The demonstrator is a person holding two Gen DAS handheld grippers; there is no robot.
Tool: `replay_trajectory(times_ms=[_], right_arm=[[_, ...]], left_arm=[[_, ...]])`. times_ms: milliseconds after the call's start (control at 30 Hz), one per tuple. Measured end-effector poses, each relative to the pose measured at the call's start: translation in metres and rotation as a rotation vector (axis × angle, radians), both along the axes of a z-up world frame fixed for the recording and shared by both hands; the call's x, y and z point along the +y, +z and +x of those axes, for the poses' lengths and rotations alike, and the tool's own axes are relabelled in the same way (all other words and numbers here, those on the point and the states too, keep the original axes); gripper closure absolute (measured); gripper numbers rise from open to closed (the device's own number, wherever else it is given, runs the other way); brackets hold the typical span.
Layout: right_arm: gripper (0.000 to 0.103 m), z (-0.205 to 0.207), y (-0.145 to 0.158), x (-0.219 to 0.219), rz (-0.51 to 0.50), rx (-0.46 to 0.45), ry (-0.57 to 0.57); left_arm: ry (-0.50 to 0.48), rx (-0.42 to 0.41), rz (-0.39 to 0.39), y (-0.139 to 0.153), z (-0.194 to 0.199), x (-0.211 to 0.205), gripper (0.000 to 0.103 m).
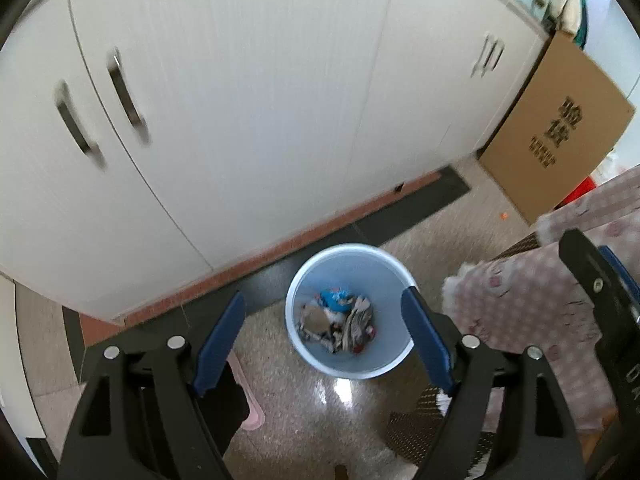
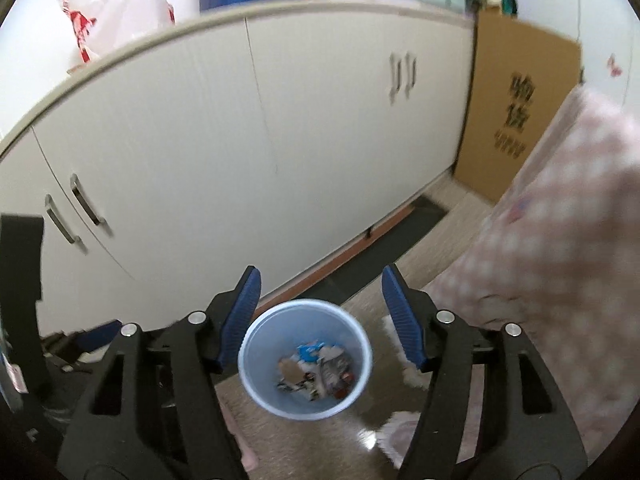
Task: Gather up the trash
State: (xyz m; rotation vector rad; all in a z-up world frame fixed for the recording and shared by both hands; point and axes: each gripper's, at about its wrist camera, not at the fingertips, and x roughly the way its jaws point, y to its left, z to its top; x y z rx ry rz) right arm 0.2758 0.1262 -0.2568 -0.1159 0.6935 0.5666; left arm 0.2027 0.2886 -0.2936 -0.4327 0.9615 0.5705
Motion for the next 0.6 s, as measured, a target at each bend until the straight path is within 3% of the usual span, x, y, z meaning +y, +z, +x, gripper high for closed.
replay_trajectory(times_ms=[367, 600], right_arm=[[0.023, -0.091, 0.117, -0.105, 0.116, -0.235, -0.125], [0.014, -0.146, 0.167, -0.183, 0.159, -0.319, -0.23]], left_arm=[[-0.096, -0.27, 0.181, 0.143, -0.056, -0.079, 0.018], [-0.229, -0.437, 0.269, 0.208, -0.093, -0.148, 0.015]])
